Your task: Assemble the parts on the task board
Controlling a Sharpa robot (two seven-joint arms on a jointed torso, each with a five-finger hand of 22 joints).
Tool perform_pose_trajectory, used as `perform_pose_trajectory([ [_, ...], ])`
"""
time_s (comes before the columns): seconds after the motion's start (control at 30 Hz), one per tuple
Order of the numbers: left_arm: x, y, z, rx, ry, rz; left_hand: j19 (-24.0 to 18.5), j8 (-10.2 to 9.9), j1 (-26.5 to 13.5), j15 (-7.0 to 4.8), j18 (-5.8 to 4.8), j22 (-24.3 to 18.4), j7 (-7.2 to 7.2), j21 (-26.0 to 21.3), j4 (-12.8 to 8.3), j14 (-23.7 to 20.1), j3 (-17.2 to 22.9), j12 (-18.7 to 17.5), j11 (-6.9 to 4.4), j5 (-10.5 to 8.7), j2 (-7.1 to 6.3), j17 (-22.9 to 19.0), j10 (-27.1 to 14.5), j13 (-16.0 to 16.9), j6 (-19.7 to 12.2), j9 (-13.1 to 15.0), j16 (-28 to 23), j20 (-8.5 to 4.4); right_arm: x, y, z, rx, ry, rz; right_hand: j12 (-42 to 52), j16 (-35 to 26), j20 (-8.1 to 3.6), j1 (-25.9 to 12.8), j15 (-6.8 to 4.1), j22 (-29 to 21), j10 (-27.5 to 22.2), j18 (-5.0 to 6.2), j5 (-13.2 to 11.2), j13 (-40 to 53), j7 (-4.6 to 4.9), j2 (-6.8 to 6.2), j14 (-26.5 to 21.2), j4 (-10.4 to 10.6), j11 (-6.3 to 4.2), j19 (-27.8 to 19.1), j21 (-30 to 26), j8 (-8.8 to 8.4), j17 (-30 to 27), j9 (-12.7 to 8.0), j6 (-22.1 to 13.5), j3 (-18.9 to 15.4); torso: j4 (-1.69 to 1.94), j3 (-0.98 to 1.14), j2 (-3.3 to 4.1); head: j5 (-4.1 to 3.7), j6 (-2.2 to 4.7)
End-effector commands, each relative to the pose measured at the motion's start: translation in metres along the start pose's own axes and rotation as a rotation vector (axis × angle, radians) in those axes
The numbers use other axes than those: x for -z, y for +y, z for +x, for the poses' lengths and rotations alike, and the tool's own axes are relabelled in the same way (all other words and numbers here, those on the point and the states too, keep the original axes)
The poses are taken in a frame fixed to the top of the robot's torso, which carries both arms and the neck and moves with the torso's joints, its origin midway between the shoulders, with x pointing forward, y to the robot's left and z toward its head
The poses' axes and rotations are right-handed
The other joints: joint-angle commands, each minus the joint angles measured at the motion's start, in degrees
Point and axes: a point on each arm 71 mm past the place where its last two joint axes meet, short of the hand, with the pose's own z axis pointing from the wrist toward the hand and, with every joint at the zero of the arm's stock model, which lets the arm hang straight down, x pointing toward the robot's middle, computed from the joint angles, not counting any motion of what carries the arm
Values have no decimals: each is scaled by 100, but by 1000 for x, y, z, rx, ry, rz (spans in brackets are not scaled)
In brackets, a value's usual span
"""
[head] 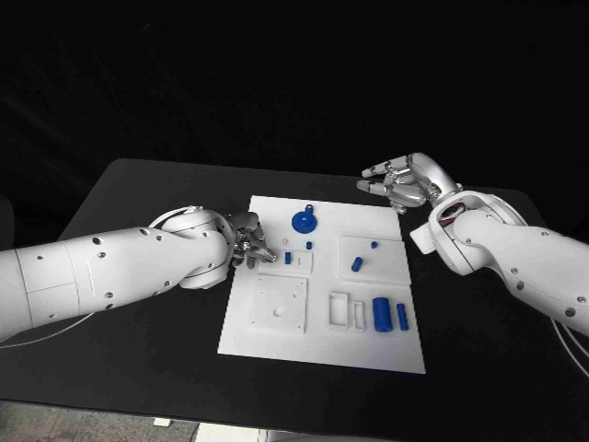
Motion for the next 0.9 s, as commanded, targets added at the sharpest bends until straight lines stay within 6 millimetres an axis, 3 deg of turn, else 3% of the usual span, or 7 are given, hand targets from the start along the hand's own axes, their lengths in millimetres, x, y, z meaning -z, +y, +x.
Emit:
perform_pose_trajectory([
  [0.03,-1,13,18,-58,91,-72,3,29,11,-23,103,101,-629,15,-184,4,218,19,-149,39,57,12,125,-6,682,-90,40,25,0,1,1,-1,13,-9,-11,-22,20,-50,1,561,-21,47,37,6,-7,-7,-23,26,-8,164,-24,-27,-3,-7,5,7,-2,2,-2,0,-2],
  [0.9,-1,17,18,-86,116,-98,-4,33,-45,-18,114,101,-630,44,-286,7,292,36,-153,145,74,32,125,-12,685,-73,68,38,0,0,1,0,13,-7,-11,-22,20,-50,1,561,-21,47,37,6,-7,-7,-23,26,-8,164,-24,-27,-3,-7,5,7,0,2,1,-26,-22],
])
